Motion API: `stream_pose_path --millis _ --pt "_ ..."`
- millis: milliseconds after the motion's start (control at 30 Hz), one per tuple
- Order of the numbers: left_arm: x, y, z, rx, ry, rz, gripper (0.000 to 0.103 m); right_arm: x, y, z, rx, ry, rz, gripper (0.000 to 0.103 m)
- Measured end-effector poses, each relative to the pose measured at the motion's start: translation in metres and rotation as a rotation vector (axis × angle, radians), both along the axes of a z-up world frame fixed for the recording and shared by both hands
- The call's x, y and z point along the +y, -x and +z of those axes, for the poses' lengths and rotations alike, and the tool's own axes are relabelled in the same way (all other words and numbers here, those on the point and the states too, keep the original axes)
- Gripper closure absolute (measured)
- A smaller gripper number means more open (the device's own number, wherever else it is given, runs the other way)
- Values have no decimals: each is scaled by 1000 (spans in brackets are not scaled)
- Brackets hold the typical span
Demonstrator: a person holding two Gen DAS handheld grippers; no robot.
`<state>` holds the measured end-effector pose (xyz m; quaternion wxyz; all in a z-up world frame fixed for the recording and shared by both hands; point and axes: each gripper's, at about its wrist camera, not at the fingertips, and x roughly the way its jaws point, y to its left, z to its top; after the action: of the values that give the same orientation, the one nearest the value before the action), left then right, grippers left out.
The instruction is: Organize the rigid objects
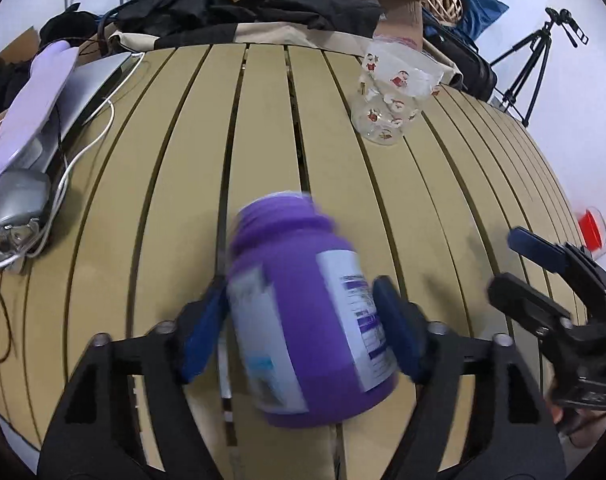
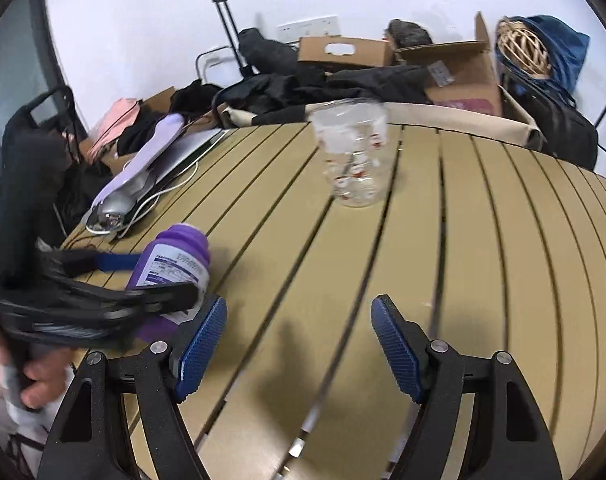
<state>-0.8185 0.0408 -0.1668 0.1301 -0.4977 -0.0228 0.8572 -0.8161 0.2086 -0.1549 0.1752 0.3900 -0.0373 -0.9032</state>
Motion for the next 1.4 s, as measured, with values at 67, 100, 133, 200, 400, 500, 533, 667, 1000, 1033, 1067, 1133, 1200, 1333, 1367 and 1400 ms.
stream_pose_path --millis 67,100,133,200,400,500,533,667,1000,1033,1067,1133,1200,1333,1367,1400 --pt "0 -3 0 9 -23 3 43 2 -4 1 -4 -1 3 23" --pt "0 -5 1 20 -36 5 43 2 -5 1 -5 -1 6 23" --pt "-3 -8 4 45 -49 7 43 3 -6 2 -8 3 13 23" --pt "-7 -13 11 90 -62 17 43 3 -6 5 -5 22 17 23" --pt "-19 -37 42 275 -149 -23 43 7 -3 25 -6 247 83 23" --pt "-19 -46 50 321 -193 -39 43 2 7 29 -58 378 135 23" --pt "-18 -47 52 336 -204 -52 43 -2 10 30 -73 410 148 23" --pt "-12 -58 57 386 -217 -105 43 -19 22 32 -121 478 195 23" --pt "-16 -64 55 421 -255 -170 43 -59 40 18 -211 499 272 20" --pt "-16 -62 52 409 -245 -162 43 -62 41 15 -221 500 281 24" --pt "-16 -62 49 404 -238 -157 43 -65 43 14 -230 499 290 33" --pt "-17 -60 42 389 -222 -146 43 -73 45 12 -227 410 271 35" --pt "-19 -59 38 382 -220 -143 43 -78 46 10 -218 366 275 35" --pt "-21 -58 33 366 -216 -154 42 -88 42 12 -129 230 263 35" --pt "-21 -58 33 365 -205 -155 42 -91 39 15 -82 176 261 35" --pt "-20 -56 30 359 -180 -155 42 -96 37 17 -36 123 266 35"
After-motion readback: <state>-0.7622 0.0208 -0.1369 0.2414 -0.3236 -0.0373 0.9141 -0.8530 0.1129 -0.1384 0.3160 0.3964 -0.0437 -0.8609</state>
